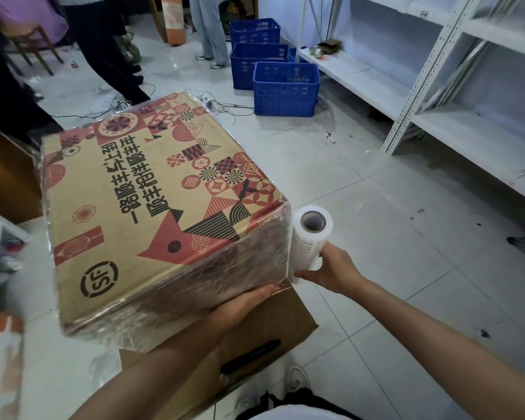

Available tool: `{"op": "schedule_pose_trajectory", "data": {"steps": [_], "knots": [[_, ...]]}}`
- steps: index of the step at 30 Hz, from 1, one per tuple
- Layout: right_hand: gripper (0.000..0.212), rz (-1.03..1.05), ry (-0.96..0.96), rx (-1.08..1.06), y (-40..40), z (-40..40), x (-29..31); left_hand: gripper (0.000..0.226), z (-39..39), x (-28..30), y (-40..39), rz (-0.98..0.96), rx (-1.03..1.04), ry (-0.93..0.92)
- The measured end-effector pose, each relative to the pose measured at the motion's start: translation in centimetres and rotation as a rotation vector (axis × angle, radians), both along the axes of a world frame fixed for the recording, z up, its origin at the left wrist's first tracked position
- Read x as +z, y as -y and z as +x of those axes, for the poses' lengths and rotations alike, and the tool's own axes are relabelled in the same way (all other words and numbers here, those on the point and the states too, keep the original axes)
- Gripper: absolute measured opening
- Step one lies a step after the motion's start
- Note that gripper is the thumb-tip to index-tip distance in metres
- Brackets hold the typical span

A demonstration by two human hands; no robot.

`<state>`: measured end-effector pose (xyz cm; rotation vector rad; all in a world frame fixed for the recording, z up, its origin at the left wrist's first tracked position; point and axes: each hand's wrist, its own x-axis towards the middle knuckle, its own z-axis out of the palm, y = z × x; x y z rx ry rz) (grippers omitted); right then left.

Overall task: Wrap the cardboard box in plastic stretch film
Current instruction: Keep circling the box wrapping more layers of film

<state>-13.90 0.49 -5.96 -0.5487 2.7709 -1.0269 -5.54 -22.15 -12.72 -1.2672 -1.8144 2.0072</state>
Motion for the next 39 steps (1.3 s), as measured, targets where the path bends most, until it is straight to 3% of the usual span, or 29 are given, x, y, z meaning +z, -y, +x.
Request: {"op": "schedule_pose_trajectory", "data": {"steps": [5, 13, 19, 33, 39], "knots": [[0.067, 0.009, 0.012, 0.003, -0.1, -0.6, 0.1, 0.098, -0.3, -0.6, 0.3, 0.03, 0.021, -0.049], [0.077, 0.029, -0.045, -0.016, -0.2, -0.6, 0.5, 0.09, -0.4, -1.6, 0.1, 0.029, -0.017, -0.026], [0.074, 0.024, -0.113, -0.041, 0.2, -0.7, 0.4, 0.09, -0.5, -1.2, 0.5, 0.087, 0.031, -0.033], [0.063, -0.032, -0.01, 0.006, -0.4, -1.0, 0.7, 0.102, -0.1, -0.8, -0.2, 0.08, 0.08, 0.083], [0.064, -0.12, 0.131, 0.098, -0.6, -1.1, 0.8, 0.08, -0.2, 2.3, -2.8, 0.104, 0.107, 0.155]]}}
